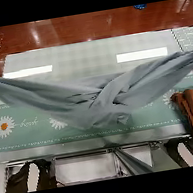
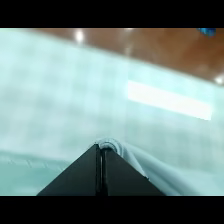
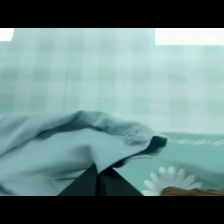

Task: Fold the shirts.

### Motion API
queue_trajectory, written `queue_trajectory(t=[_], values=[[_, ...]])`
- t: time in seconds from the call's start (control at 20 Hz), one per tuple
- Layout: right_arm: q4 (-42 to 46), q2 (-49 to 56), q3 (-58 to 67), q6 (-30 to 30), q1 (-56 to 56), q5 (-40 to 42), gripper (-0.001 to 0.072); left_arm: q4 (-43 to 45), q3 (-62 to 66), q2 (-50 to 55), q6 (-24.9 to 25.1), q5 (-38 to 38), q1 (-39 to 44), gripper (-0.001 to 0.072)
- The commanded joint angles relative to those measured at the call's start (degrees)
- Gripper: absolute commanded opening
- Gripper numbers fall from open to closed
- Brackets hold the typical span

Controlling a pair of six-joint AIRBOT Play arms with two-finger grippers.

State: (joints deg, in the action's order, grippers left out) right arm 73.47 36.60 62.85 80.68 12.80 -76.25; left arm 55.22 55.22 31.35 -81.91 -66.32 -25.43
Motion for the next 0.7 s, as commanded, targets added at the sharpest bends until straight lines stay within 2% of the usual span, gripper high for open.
queue_trajectory(t=[0.0, 0.1, 0.2, 0.4, 0.5, 0.55, 0.6, 0.65], values=[[-3.54, 8.94, -12.9, -2.16, 0.0, 13.38, 0.0021, -8.37, -17.99, 5.01, 0.39, 12.9, 4.42, 0.0015], [-6.03, 18.93, -12.04, -2.36, 0.0, 20.11, 0.0021, -8.41, -18.88, 13.18, 0.39, 22.14, 8.39, 0.0015], [-8.04, 29.03, -8.7, -2.36, 0.0, 22.91, 0.0021, -8.57, -15.3, 23.23, 0.42, 26.43, 11.5, 0.0015], [-14.05, 45.44, 0.07, -2.34, 0.0, 22.73, 0.0021, -8.61, -4.68, 41.99, 0.37, 23.45, 16.02, 0.0015], [-17.7, 49.96, 3.06, -2.27, 0.0, 22.77, 0.0021, -8.63, 0.0, 48.15, 0.35, 20.37, 17.81, 0.0016], [-18.67, 51.39, 4.15, -2.25, 0.0, 22.8, 0.0021, -8.76, 1.9, 50.34, -0.04, 18.91, 18.47, 0.0045], [-19.3, 52.43, 5.07, -2.21, 0.0, 22.82, 0.0021, -8.76, 3.54, 51.87, -0.92, 17.05, 18.69, 0.022], [-19.32, 52.89, 5.66, -2.08, 0.0, 22.88, 0.0022, -8.66, 5.16, 52.96, -2.51, 14.53, 18.58, 0.0499]])
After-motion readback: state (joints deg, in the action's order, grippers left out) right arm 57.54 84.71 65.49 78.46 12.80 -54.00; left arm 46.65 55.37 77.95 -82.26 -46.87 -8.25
